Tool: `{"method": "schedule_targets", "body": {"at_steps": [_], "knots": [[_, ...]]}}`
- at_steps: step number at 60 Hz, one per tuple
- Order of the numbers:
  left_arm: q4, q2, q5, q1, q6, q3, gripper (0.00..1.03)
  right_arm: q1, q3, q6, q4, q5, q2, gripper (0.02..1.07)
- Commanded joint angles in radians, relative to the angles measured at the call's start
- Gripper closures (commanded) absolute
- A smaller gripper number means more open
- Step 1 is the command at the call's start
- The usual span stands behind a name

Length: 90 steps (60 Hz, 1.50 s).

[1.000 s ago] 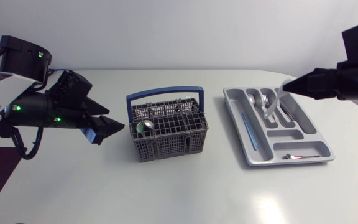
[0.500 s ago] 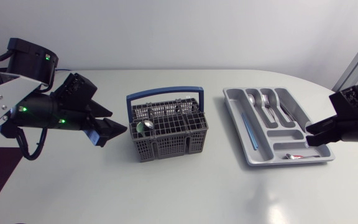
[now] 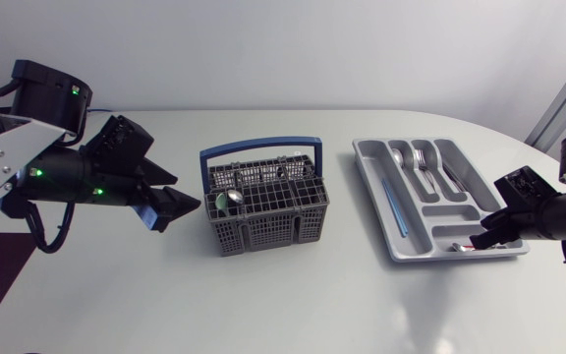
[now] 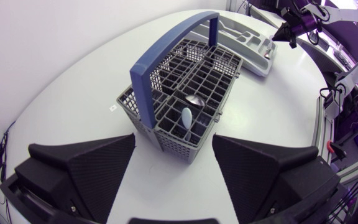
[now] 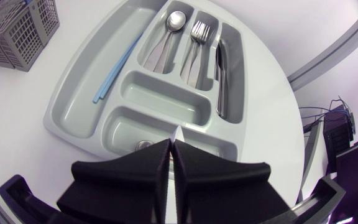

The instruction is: Unload the cutlery basket into the drawer organizer.

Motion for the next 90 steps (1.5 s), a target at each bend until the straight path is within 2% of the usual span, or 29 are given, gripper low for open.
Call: {"method": "schedule_targets", "body": {"at_steps": [1,6,16,21,30,37,41,46,54,60,63,65,68,74,80,90], "knots": [[-0.009,0.024,0.0,-0.015,0.013,0.006,0.17,0.007,-0.037,-0.026,0.022,0.014,0.045,0.99],[-0.009,0.029,-0.011,-0.024,0.014,0.006,0.17,0.013,-0.04,-0.022,0.028,0.017,0.064,0.98],[-0.016,0.032,-0.013,-0.038,0.014,0.006,0.17,0.061,-0.051,-0.003,0.036,0.017,0.075,0.84],[-0.018,0.033,-0.013,-0.048,0.014,0.003,0.17,0.081,-0.052,0.008,0.035,0.017,0.073,0.82],[-0.018,0.044,-0.014,-0.053,0.025,0.004,0.17,0.108,-0.054,0.026,0.039,0.025,0.07,0.61],[-0.016,0.061,-0.014,-0.056,0.05,0.007,0.17,0.114,-0.055,0.034,0.038,0.025,0.042,0.28],[-0.012,0.069,-0.014,-0.061,0.073,0.006,0.17,0.116,-0.058,0.032,0.035,0.025,0.013,0.17],[-0.003,0.095,-0.014,-0.062,0.114,0.015,0.17,0.114,-0.055,0.029,0.015,0.013,-0.034,0.15],[-0.015,0.161,-0.014,-0.058,0.103,0.072,0.17,0.114,-0.055,0.04,-0.007,-0.004,-0.076,0.15],[-0.024,0.161,-0.029,-0.091,0.007,0.106,0.18,0.107,-0.058,0.043,-0.015,-0.017,-0.093,0.15],[-0.024,0.155,-0.083,-0.136,-0.033,0.113,0.18,0.102,-0.057,0.044,-0.016,-0.024,-0.103,0.15],[-0.021,0.155,-0.14,-0.165,-0.052,0.115,0.18,0.101,-0.055,0.044,-0.019,-0.027,-0.111,0.11],[0.013,0.158,-0.233,-0.212,-0.082,0.11,0.26,0.099,-0.055,0.046,-0.025,-0.027,-0.126,0.09],[0.047,0.178,-0.333,-0.252,-0.114,0.11,0.39,0.101,-0.06,0.057,-0.028,-0.044,-0.154,0.09],[0.067,0.198,-0.401,-0.278,-0.139,0.109,0.49,0.101,-0.068,0.061,-0.03,-0.052,-0.169,0.09],[0.08,0.236,-0.465,-0.3,-0.164,0.116,0.53,0.096,-0.077,0.061,-0.03,-0.069,-0.192,0.09]]}}
